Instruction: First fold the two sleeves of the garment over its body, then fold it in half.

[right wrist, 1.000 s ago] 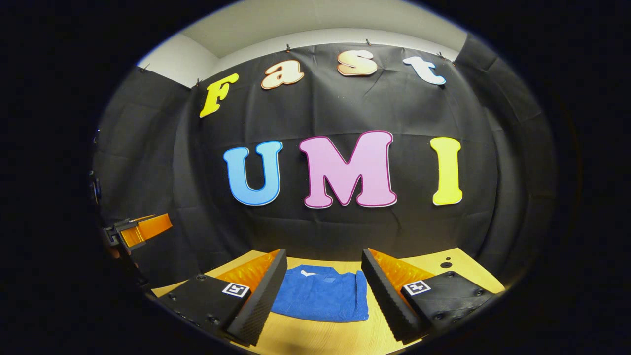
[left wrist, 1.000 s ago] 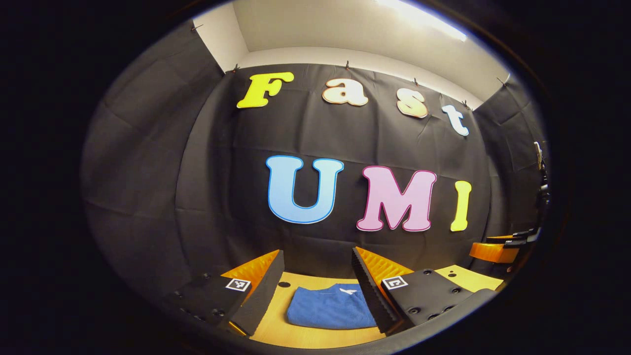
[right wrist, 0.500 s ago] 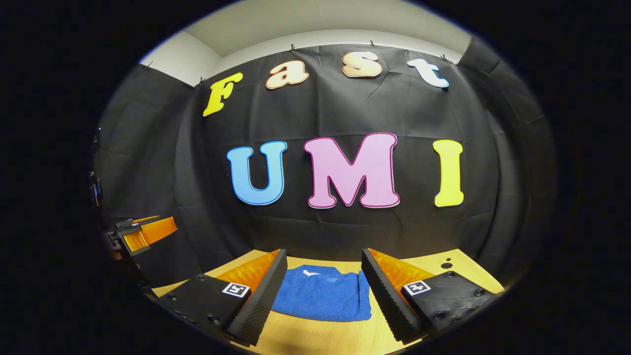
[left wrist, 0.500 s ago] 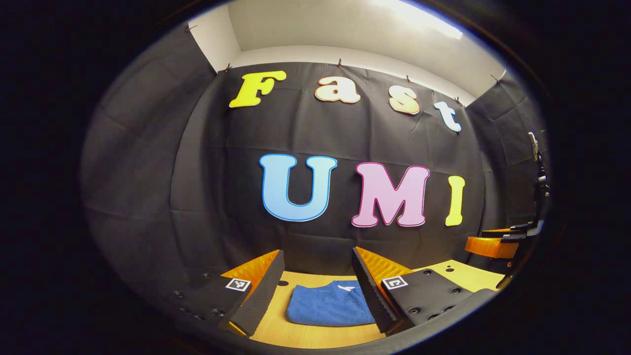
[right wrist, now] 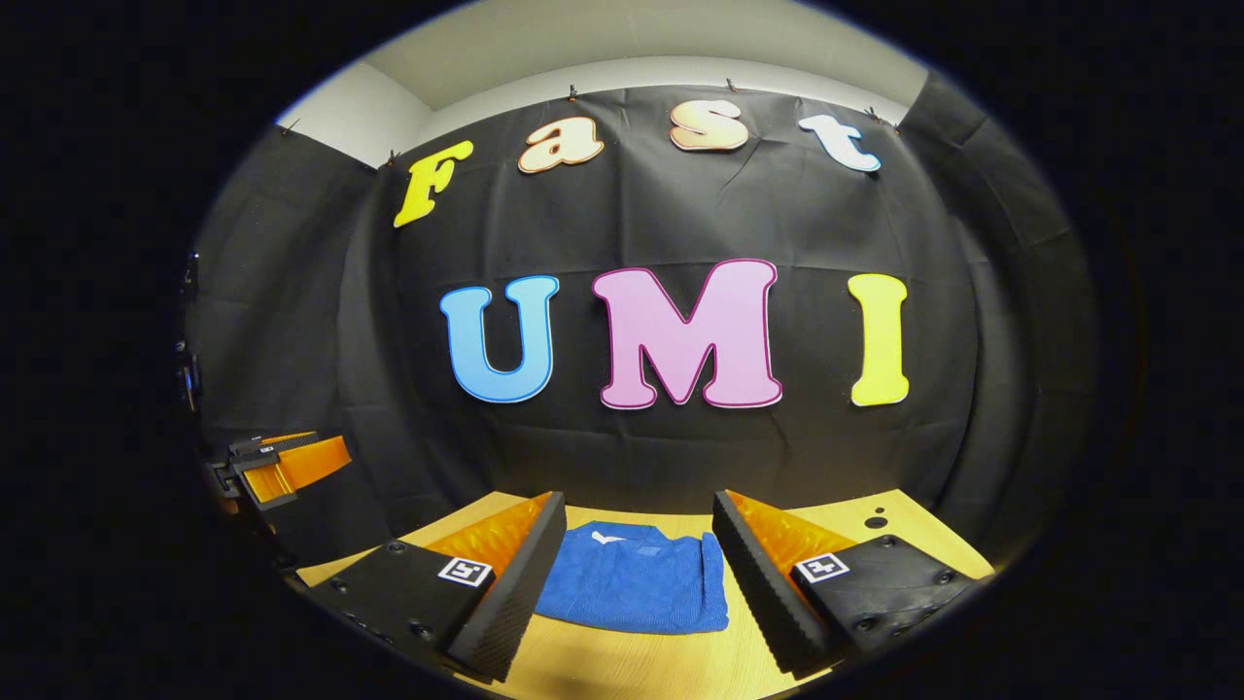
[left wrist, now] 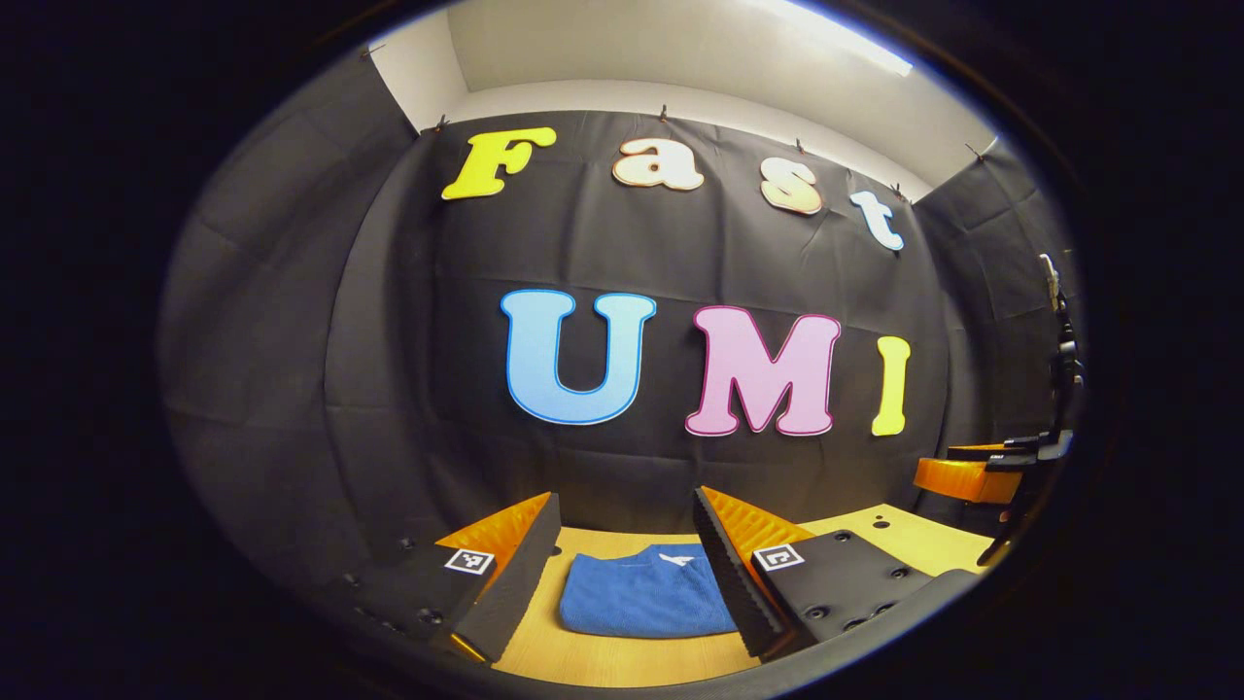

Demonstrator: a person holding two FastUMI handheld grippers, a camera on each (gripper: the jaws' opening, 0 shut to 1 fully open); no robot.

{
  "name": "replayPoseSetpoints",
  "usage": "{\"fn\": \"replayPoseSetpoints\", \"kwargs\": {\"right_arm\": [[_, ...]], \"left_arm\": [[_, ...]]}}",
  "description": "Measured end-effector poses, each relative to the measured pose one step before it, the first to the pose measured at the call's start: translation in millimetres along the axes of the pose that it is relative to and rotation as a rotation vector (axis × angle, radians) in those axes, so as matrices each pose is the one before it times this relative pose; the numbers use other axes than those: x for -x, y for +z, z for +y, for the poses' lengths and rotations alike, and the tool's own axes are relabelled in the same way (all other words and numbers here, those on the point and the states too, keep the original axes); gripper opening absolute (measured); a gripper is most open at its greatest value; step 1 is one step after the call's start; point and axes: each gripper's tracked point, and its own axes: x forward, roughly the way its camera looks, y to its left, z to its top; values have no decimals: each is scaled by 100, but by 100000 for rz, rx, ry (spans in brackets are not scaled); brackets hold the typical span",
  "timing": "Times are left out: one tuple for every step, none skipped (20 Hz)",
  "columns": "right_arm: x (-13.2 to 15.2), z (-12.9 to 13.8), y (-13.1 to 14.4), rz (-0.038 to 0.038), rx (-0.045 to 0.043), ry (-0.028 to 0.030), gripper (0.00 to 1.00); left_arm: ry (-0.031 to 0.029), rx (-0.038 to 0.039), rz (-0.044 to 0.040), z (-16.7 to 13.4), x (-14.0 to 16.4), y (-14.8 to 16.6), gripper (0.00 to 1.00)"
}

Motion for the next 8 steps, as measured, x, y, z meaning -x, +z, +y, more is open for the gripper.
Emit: {"fn": "replayPoseSetpoints", "kwargs": {"right_arm": [[-74, -57, 70, 138, -87, -157, 97], [-10, 26, -74, -148, 50, 72, 96], [-19, -9, 104, -274, 335, -113, 96], [-68, -66, -54, 109, 164, 21, 97], [79, -66, -23, -62, 319, -96, 96], [-47, 75, 140, -245, 127, -150, 96], [45, 53, 101, -358, 10, 327, 97], [95, 111, -9, -209, -184, 185, 96]], "left_arm": [[-113, -298, -141, -33, -50, 78, 79], [-189, -212, 24, -64, -25, -44, 79], [-67, -115, 212, -21, 23, -6, 79], [-33, 60, 28, -139, -24, -105, 79], [-145, 247, -1, -116, -8, -22, 78], [-122, 196, -9, -24, -175, 61, 79], [-219, 98, 99, -67, -43, -22, 79], [124, 121, -253, -31, 44, 94, 79]]}}
